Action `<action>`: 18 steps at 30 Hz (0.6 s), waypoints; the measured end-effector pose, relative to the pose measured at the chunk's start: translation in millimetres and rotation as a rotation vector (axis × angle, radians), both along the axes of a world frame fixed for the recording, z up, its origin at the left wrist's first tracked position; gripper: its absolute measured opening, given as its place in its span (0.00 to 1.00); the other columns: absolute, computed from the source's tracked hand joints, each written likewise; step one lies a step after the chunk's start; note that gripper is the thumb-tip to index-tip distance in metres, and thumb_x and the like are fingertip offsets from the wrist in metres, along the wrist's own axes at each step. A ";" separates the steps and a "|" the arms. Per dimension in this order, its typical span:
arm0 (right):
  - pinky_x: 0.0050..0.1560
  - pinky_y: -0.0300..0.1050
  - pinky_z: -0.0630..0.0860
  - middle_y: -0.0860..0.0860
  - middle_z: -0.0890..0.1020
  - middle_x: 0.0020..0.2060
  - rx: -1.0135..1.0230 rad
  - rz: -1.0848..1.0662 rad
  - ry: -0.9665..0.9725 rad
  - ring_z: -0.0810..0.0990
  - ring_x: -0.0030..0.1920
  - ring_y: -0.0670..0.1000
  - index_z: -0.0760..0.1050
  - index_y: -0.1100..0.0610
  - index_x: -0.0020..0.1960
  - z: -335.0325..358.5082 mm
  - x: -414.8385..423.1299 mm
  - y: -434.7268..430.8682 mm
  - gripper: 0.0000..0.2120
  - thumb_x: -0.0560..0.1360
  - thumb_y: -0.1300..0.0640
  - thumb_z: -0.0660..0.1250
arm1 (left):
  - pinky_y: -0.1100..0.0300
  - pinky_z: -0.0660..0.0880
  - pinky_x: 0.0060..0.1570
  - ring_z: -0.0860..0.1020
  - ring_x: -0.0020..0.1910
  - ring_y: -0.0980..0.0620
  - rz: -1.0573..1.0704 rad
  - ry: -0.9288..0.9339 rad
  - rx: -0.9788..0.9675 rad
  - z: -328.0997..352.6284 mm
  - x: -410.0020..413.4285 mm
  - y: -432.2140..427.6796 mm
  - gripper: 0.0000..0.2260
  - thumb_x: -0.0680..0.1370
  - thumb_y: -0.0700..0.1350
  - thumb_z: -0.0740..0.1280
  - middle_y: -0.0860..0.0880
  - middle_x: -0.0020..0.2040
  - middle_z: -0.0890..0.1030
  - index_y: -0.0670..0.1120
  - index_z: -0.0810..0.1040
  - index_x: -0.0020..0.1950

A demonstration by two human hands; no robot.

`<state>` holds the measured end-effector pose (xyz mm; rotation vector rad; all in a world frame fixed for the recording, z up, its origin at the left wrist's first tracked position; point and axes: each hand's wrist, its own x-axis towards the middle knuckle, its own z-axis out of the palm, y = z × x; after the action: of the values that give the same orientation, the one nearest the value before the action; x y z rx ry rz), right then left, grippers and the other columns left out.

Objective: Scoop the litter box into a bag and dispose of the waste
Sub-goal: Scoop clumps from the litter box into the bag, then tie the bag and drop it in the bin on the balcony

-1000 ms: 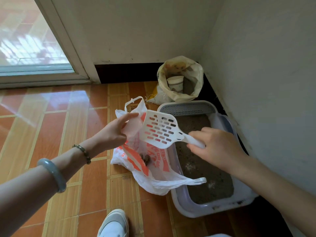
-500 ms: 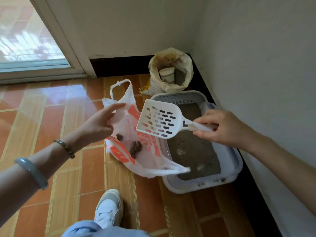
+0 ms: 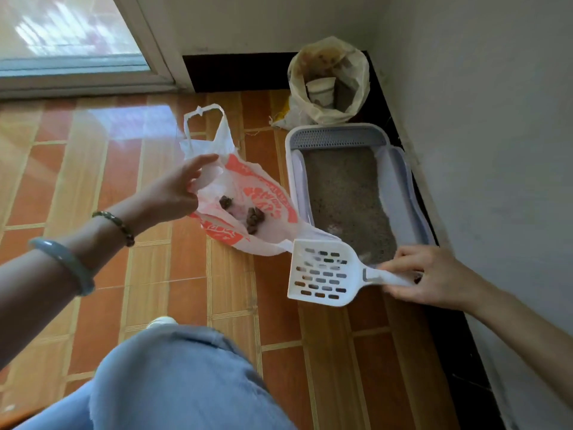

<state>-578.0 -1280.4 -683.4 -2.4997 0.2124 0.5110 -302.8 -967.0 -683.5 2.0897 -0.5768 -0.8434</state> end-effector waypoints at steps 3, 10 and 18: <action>0.38 0.36 0.71 0.39 0.73 0.39 0.003 0.065 0.065 0.74 0.41 0.42 0.80 0.39 0.51 -15.6 -21.1 7.9 0.13 0.67 0.46 0.72 | 0.54 0.82 0.41 0.75 0.57 0.44 -0.022 -0.036 0.043 0.6 -0.3 -2.5 0.34 0.73 0.26 0.61 0.43 0.63 0.70 0.52 0.59 0.74; 0.34 0.31 0.62 0.43 0.72 0.42 -0.188 0.308 0.231 0.68 0.40 0.42 0.77 0.43 0.59 -95.7 -42.5 30.1 0.17 0.72 0.43 0.63 | 0.59 0.75 0.42 0.72 0.56 0.47 -0.098 -0.196 0.163 -3.7 -3.0 1.6 0.36 0.72 0.27 0.63 0.43 0.65 0.70 0.50 0.57 0.75; 0.42 0.40 0.64 0.49 0.73 0.46 -0.307 0.311 0.282 0.69 0.45 0.46 0.78 0.46 0.57 -146.4 -34.9 25.9 0.15 0.73 0.44 0.63 | 0.62 0.76 0.35 0.72 0.58 0.47 -0.090 -0.217 0.201 -3.2 -5.0 1.4 0.36 0.72 0.27 0.64 0.44 0.66 0.69 0.50 0.57 0.76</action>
<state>-612.9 -1254.5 -829.8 -2.7667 0.0052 1.0299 -307.8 -965.6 -686.7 2.3727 -0.7314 -0.7552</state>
